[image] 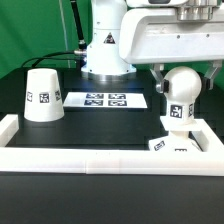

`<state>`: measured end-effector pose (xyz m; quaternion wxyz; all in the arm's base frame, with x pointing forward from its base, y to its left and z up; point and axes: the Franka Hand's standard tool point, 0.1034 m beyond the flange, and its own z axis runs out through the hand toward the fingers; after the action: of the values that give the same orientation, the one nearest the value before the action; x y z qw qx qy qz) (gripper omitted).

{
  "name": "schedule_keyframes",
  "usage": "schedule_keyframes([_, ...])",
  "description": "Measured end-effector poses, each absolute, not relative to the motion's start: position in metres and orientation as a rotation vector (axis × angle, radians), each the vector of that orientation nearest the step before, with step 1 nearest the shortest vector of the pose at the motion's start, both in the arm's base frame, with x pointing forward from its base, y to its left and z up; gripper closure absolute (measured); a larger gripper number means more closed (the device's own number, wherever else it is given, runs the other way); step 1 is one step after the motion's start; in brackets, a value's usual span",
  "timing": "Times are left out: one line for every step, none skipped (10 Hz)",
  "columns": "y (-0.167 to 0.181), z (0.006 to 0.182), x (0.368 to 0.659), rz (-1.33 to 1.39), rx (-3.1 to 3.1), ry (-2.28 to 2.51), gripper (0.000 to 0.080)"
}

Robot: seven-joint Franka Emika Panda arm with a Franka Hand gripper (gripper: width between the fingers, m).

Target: Assemble lamp

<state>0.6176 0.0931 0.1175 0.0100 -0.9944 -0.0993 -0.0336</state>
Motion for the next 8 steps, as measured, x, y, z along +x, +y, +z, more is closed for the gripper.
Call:
schedule_keyframes([0.0923,0.1175,0.6178,-0.104,-3.107,-0.243,0.0228])
schedule_keyframes([0.0899,0.1179,0.6187,-0.107,-3.103,-0.043,0.0228])
schedule_keyframes([0.0916,0.1183,0.6196,-0.119,-3.097,0.111,0.0226])
schedule_keyframes([0.0941,0.1184,0.6195,-0.119,-3.087,0.228,0.0226])
schedule_keyframes([0.0939,0.1182,0.6194,-0.117,-3.076,0.351,0.0226])
schedule_keyframes([0.0929,0.1183,0.6194,-0.114,-3.064,0.442,0.0225])
schedule_keyframes([0.0911,0.1186,0.6197,-0.112,-3.042,0.565,0.0225])
schedule_keyframes([0.0903,0.1186,0.6194,-0.108,-3.025,0.648,0.0225])
